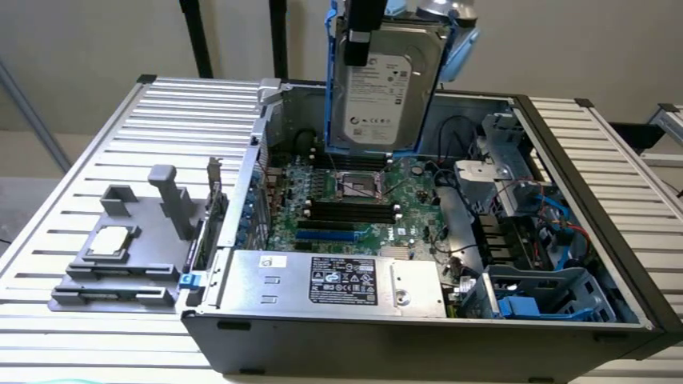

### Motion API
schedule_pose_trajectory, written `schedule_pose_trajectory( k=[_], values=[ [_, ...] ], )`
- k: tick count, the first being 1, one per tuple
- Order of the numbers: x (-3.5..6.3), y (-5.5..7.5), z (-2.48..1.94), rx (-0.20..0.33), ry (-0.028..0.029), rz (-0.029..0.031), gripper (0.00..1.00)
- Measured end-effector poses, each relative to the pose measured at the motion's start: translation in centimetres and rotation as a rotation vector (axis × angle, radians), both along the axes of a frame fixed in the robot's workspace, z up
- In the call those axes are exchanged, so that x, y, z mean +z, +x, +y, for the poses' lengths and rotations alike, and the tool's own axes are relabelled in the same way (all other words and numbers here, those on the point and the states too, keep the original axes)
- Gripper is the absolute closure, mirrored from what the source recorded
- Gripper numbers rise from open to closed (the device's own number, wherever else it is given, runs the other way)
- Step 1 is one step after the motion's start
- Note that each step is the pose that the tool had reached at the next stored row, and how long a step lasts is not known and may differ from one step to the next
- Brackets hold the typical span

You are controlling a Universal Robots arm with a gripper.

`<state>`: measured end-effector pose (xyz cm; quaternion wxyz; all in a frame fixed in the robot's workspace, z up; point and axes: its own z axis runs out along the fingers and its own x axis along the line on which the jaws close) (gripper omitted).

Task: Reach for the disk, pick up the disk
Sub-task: 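Pick up the disk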

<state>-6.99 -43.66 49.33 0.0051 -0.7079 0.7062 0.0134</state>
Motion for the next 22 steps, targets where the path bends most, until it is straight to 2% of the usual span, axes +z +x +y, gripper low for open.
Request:
schedule_pose_trajectory(
  k=[7,11,14,22],
  values=[
    [-0.33,3.2,-0.23,0.0,0.0,-0.0057,0.67],
    [-0.46,4.9,-0.55,0.0,0.0002,-0.0098,0.67],
    [-0.47,5.9,-1.2,0.0,0.0008,-0.0102,0.67],
    [-0.44,7.7,-3.42,0.0,0.0008,-0.0102,0.67]
  ],
)
